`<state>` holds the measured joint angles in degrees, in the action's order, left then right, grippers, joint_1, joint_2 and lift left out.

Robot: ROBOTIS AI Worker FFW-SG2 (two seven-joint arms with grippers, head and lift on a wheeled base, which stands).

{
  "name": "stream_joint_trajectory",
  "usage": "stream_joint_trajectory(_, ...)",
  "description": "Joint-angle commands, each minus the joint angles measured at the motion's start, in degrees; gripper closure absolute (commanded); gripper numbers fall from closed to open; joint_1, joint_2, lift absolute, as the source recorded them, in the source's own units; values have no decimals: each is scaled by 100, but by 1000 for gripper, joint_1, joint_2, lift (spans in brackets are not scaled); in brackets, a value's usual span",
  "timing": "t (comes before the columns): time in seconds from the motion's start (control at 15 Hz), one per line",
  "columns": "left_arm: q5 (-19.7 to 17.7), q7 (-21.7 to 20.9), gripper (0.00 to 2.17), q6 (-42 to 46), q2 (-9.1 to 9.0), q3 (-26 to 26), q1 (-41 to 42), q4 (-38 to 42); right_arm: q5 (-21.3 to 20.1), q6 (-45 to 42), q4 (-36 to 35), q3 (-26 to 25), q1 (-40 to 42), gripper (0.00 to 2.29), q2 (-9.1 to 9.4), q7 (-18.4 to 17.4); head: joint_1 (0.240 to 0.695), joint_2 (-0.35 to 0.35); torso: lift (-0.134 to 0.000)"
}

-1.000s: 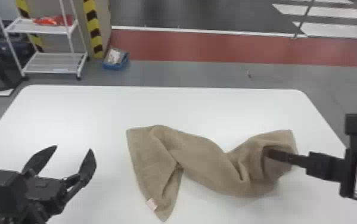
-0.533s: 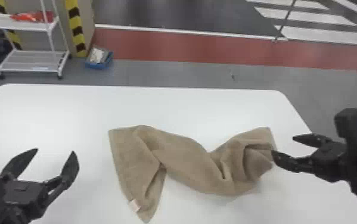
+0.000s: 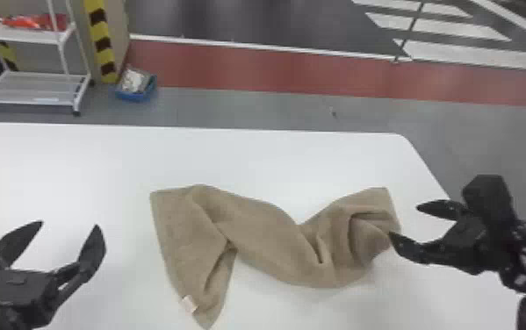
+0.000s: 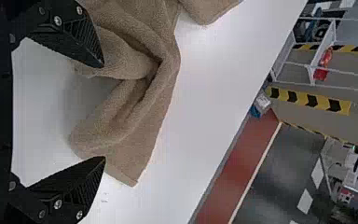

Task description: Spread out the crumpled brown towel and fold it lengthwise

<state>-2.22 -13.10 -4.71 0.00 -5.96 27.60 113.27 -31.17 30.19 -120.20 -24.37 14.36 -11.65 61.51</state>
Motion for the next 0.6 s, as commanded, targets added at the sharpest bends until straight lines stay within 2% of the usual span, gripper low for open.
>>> stream_joint_trajectory(0.0,-16,0,137,0,-15,-1,17,-6,-574,-984,93,-6,23,211,-74,19,695,-196,-124)
stream_joint_trajectory(0.07,-16,0,137,0,-15,-1,8,-6,-820,-1124,93,2,32,211,-171,160,695,-196,-124)
stream_joint_trajectory(0.13,-7,0,137,0,-15,-1,8,-6,-1216,-1511,102,46,58,211,-241,450,695,-197,-124)
stream_joint_trajectory(0.2,-16,0,137,0,-15,-1,17,2,-1558,-1792,102,82,111,211,-250,564,695,-199,-124)
stream_joint_trajectory(0.33,-16,9,140,0,-15,-1,17,-6,-2130,-1810,172,284,225,211,-355,617,695,-202,-124)
stream_joint_trajectory(0.53,-16,0,140,18,-15,8,26,2,-2305,-1810,498,310,67,225,-399,503,695,-214,-124)
